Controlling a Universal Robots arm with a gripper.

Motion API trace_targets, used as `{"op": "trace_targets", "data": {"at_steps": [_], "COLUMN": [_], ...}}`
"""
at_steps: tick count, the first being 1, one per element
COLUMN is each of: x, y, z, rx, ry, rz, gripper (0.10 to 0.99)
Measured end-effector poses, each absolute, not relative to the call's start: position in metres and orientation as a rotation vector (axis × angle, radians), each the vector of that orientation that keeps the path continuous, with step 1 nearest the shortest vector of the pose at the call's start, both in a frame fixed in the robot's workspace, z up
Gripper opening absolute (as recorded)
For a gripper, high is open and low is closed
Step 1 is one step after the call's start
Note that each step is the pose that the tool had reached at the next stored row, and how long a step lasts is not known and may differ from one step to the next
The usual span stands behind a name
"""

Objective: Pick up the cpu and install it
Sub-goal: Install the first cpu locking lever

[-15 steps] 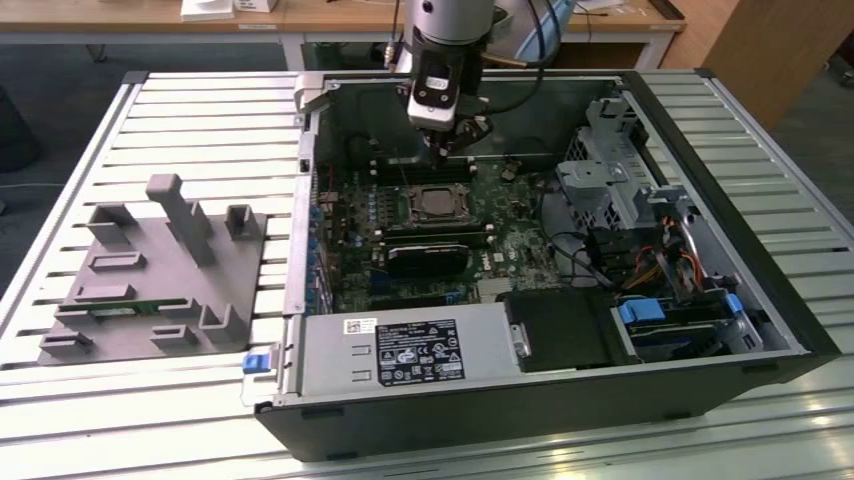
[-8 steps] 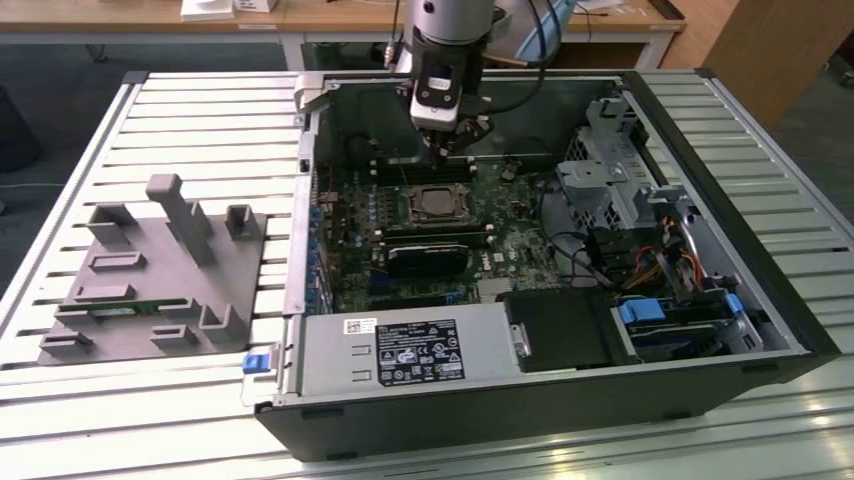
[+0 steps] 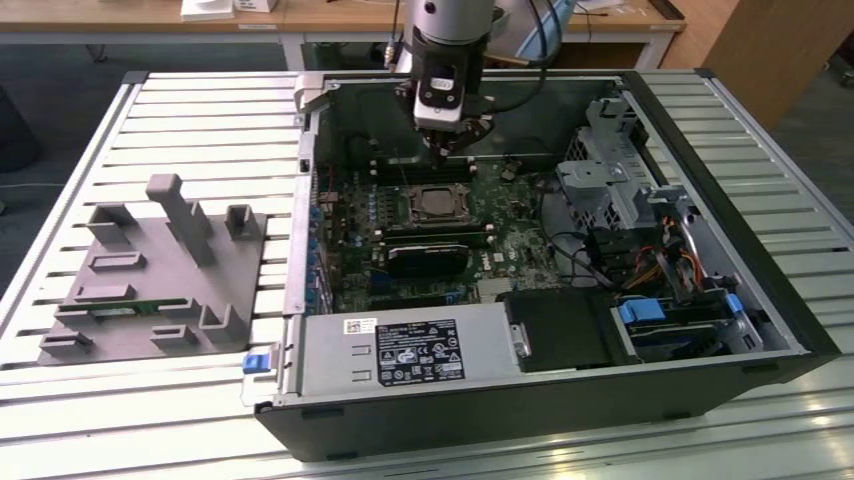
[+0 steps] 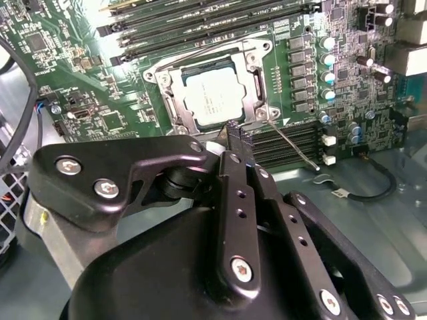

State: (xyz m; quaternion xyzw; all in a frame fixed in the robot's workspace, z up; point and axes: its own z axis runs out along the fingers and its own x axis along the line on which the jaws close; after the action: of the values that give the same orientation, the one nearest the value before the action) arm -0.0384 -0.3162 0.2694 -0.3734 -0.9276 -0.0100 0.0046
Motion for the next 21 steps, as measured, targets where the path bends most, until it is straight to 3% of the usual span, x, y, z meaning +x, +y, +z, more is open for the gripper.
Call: {"op": "trace_targets", "data": {"at_steps": [15,21], "x": [-0.0384,-0.0386], "y": [-0.3163,-0.3164], "z": [0.2692,0.2689], "rx": [-0.920,-0.896], "ry": [-2.998,-3.026], "rz": [-0.038,-0.092], "gripper": [0.106,0.106]}}
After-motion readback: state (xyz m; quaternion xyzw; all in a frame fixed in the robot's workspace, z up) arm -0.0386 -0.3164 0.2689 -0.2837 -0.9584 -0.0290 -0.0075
